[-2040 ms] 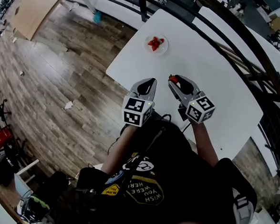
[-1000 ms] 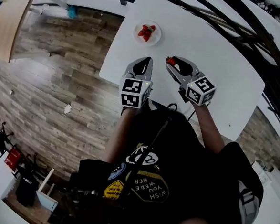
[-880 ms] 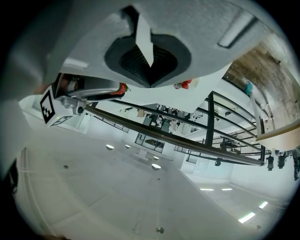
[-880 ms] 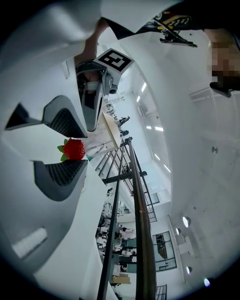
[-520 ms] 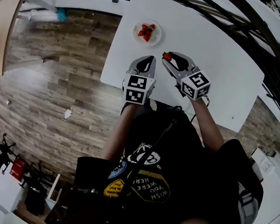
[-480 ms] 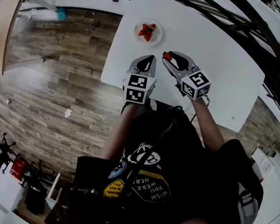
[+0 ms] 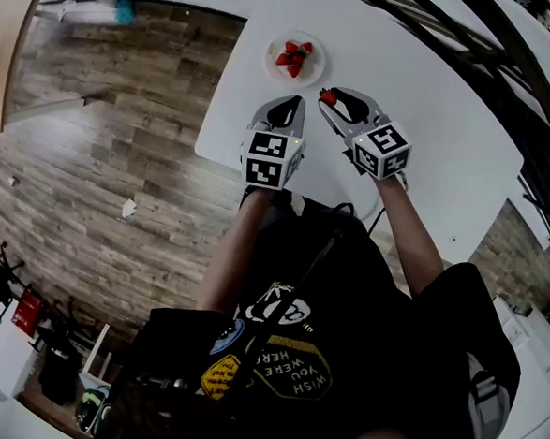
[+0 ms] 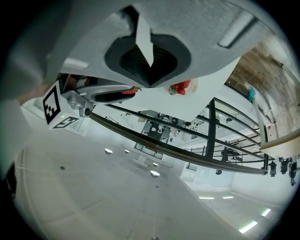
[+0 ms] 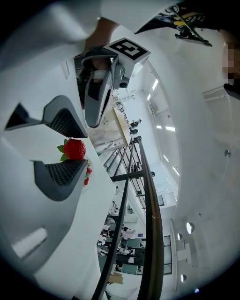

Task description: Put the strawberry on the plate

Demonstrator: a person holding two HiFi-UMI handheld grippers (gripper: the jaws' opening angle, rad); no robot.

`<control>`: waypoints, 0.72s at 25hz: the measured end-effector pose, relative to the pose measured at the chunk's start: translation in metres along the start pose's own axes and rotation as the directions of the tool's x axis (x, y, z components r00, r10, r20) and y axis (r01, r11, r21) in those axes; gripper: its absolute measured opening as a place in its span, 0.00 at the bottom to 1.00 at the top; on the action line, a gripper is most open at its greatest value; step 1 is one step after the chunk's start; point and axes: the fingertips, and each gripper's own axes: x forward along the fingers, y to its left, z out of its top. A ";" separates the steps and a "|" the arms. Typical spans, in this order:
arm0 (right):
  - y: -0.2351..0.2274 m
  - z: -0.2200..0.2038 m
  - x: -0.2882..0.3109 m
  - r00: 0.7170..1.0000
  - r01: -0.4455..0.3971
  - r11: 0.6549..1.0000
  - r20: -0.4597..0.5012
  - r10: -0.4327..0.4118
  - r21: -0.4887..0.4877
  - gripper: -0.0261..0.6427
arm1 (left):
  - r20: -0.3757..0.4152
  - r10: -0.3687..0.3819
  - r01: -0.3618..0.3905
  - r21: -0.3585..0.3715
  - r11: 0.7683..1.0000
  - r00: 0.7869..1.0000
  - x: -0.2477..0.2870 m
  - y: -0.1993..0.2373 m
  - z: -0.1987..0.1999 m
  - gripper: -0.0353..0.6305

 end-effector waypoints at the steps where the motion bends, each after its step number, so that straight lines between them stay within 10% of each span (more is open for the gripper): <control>1: -0.002 0.000 0.003 1.000 -0.004 1.000 -0.004 0.004 -0.002 0.25 | -0.003 0.007 -0.007 -0.009 1.000 1.000 0.002 0.003 0.000 0.05; 18: -0.036 -0.010 0.043 0.998 -0.028 1.000 -0.052 0.028 0.001 0.25 | -0.064 0.039 -0.045 -0.094 0.995 0.997 0.044 0.042 -0.017 0.05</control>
